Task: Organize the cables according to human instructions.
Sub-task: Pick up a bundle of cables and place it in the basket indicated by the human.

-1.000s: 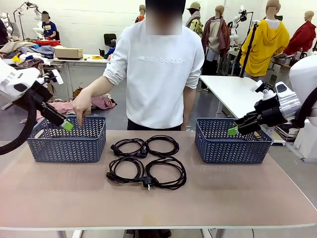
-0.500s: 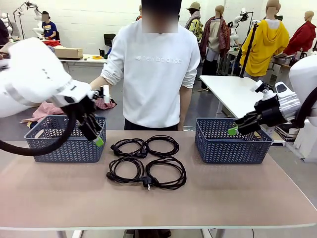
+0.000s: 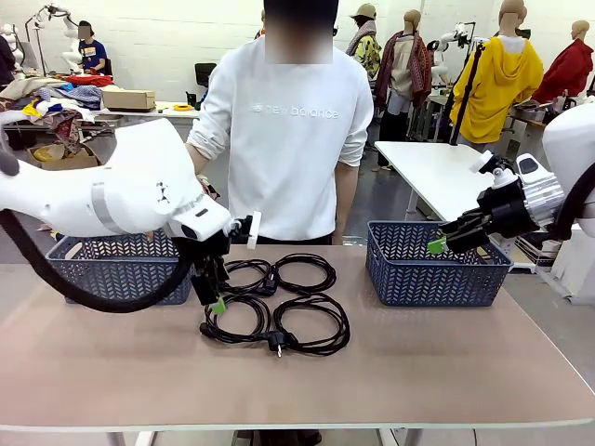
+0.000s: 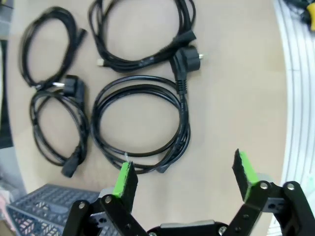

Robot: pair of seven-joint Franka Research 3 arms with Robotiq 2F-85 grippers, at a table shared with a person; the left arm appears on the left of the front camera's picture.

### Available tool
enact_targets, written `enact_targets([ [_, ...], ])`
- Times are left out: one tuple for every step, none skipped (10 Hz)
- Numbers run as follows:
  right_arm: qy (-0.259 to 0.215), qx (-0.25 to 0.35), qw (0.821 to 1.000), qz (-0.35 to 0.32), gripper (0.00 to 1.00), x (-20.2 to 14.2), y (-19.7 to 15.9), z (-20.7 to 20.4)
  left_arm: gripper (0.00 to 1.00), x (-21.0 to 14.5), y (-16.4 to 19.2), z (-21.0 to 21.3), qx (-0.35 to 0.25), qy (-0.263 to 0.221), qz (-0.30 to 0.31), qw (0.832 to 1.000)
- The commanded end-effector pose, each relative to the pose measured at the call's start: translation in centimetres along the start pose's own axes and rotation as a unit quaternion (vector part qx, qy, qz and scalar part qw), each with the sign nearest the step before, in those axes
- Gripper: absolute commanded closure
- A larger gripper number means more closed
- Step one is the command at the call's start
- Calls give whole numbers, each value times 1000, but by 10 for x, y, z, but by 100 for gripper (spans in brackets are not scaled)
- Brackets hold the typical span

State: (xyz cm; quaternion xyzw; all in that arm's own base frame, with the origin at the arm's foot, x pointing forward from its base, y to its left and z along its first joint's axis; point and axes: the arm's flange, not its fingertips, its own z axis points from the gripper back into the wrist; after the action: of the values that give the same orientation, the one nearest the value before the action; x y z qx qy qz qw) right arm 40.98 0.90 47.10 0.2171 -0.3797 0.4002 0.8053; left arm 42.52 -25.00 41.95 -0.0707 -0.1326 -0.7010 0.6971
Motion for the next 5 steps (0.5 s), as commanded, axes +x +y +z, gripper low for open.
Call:
enact_targets([
  [-16,2,1000,11,0,1,-4,-2,0,4,4,-5,-2,19,10,1000],
  [-16,2,1000,11,0,1,-4,-2,0,3,5,-4,-7,21,16,1000],
  [-16,2,1000,11,0,1,-4,-2,0,1,-1,-9,-7,7,1,1000],
  [-16,2,1000,11,0,1,-4,-2,0,1,-1,-9,-7,7,1,1000],
  [-16,2,1000,11,0,1,-4,-2,0,1,-1,-9,-7,7,1,1000],
])
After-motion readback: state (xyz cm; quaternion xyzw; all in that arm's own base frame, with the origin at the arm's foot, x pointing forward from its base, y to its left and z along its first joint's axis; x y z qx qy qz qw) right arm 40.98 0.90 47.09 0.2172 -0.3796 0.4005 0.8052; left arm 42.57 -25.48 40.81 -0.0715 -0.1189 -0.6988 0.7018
